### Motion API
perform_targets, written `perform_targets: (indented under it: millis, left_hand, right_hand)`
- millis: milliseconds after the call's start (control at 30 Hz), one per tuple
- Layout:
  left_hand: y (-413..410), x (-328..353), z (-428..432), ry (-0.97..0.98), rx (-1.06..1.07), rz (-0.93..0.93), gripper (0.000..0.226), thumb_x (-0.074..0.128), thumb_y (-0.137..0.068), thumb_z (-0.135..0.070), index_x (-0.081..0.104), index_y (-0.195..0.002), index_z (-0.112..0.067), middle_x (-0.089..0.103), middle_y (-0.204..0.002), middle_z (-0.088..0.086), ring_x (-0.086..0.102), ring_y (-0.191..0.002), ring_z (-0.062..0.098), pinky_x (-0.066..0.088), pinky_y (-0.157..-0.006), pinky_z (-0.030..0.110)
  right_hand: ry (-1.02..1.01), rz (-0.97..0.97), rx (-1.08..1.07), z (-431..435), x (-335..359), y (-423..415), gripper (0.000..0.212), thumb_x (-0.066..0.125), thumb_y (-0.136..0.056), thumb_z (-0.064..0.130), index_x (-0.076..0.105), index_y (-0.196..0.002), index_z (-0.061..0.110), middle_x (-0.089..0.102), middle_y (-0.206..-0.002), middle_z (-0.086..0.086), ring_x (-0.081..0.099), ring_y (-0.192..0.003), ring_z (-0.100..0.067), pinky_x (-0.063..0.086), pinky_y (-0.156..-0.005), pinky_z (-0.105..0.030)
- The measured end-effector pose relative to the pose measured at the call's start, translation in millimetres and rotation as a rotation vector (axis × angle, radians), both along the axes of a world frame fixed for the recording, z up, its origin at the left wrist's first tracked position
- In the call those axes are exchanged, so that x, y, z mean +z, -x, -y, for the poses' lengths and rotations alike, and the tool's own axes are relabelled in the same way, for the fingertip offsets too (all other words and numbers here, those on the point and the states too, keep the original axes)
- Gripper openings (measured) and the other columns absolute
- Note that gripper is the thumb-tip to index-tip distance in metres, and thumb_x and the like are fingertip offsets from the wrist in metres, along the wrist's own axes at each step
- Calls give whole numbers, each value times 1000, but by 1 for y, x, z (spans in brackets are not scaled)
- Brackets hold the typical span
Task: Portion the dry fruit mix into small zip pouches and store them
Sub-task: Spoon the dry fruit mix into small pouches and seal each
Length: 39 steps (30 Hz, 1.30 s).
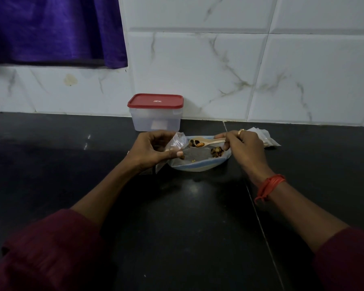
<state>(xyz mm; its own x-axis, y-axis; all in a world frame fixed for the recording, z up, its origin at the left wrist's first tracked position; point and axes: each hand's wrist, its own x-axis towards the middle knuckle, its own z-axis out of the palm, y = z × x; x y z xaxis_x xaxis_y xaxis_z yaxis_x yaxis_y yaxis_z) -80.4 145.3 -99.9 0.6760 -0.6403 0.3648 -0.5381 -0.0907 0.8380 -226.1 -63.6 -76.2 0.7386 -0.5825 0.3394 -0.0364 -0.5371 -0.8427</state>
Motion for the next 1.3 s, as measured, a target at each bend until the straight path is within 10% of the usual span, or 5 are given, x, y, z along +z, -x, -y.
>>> perform_targets:
  millis: [200,367,567,967,1300]
  left_hand:
    - [2,1,2,-11,14,45,63,85,-68,-32,67,-126,-16,72,-119,-3,68,-109,12,57,-93,30]
    - [8,4,4,-15,13,91,66,82,-67,-39,66,-127,-17,70,-119,-5,66,-108,8,57,-92,24]
    - [12,6,5,-9,10,104,59,83,-70,-35,65,-125,-22,70,-116,-9,66,-107,4,55,-87,16]
    - [14,8,5,129,3,11,45,81,-77,-20,70,-121,-13,76,-108,0,72,-101,13,60,-85,31]
    - [11,10,4,189,21,-176,35,78,-77,-23,72,-112,-21,77,-105,-4,72,-101,12,60,-79,26]
  right_hand:
    - [-11,66,-1,-6,1,-1,54,52,-94,16,62,-47,41,77,-85,0,69,-87,-14,51,-77,-27]
    - [-8,85,76,-12,3,0,32,50,-98,15,77,-89,30,70,-73,1,61,-65,5,45,-60,-9]
    - [81,65,176,-15,-4,-4,33,52,-97,17,75,-97,39,70,-75,4,68,-78,-24,57,-79,-51]
    - [469,171,251,-15,-9,-4,30,52,-99,23,70,-117,40,70,-104,13,65,-95,-7,46,-90,-45]
    - [96,297,106,-9,-3,-2,36,48,-100,7,73,-111,30,65,-73,17,65,-76,-34,54,-63,-39]
